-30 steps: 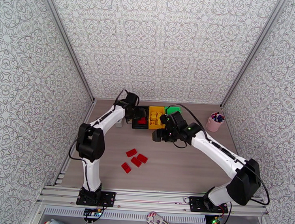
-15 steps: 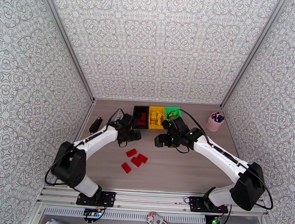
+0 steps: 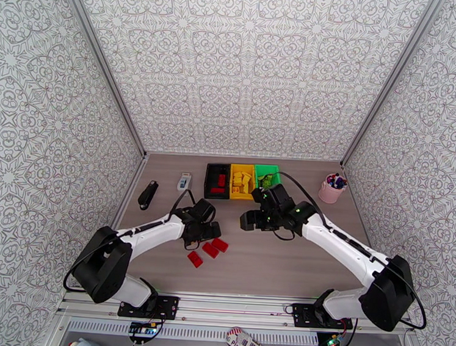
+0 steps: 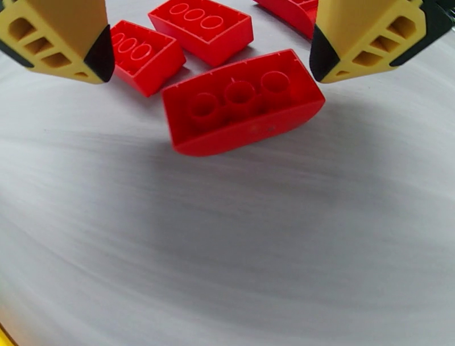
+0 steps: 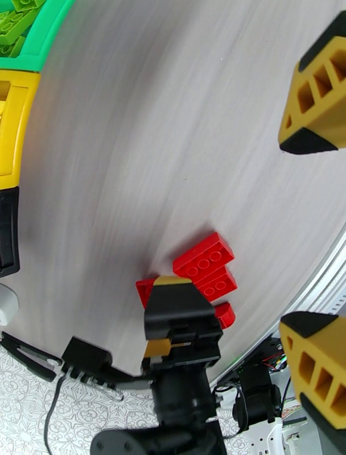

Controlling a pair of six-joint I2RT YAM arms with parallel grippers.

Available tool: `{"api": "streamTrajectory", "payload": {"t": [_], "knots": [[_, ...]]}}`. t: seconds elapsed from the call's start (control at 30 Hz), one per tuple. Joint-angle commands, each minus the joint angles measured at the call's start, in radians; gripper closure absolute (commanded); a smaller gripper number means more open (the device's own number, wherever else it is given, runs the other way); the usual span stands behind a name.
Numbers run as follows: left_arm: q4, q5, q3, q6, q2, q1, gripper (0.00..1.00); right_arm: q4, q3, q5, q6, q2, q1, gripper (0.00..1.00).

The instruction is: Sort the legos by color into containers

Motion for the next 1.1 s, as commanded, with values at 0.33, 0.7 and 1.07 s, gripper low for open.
{"api": "streamTrajectory", "payload": {"t": [0.33, 0.7, 1.07], "knots": [[0.068, 0.008, 0.046, -0.008, 0.139, 0.000, 0.08, 0.020, -0.022, 0.000, 0.011, -0.020, -0.005, 0.24], [-0.072, -0.082, 0.123, 0.046, 0.204, -0.020, 0.21, 0.023, -0.026, 0.004, 0.010, -0.022, -0.006, 0.24], [-0.066, -0.072, 0.151, 0.054, 0.222, -0.006, 0.20, 0.028, -0.029, -0.003, 0.010, -0.023, -0.006, 0.25]]}}
